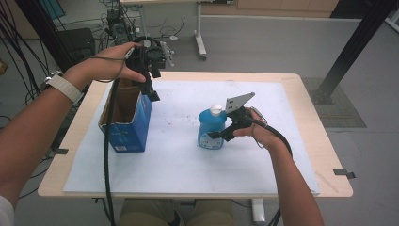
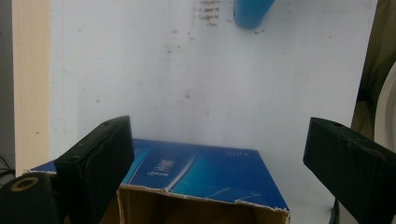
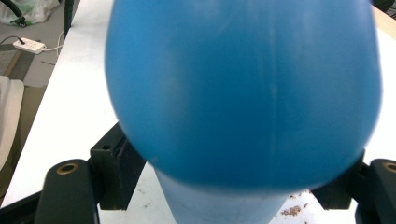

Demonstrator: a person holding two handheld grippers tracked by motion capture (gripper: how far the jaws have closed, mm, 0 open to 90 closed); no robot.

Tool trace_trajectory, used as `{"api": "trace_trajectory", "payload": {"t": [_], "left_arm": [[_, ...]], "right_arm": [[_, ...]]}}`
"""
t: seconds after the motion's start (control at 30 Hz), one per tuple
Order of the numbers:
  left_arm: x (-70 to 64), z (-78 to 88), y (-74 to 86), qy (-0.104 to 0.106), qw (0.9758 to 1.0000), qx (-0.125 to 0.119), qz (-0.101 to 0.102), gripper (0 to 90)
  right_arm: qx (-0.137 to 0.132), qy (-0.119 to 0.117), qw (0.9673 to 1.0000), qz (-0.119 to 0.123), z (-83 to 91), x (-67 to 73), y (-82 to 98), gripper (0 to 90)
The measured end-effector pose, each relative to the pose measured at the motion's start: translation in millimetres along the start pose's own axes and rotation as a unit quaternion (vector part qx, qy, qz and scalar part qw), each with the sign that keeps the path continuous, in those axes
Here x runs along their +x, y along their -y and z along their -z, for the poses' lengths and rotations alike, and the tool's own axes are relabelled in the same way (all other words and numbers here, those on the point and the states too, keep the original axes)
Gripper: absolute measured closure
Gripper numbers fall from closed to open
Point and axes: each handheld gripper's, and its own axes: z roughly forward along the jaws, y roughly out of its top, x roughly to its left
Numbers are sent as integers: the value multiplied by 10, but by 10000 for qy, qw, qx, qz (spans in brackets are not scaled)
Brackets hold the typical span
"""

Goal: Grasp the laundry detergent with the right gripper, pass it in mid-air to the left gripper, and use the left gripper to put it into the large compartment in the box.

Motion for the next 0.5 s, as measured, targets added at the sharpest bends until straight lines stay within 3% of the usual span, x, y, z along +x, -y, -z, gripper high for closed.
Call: {"api": "trace_trajectory", "payload": {"t": [0.5], "left_arm": [[1, -5, 1, -3, 10000, -18, 9, 92]], "right_arm": [[-87, -66, 9999, 40, -36, 12, 14, 279]]}}
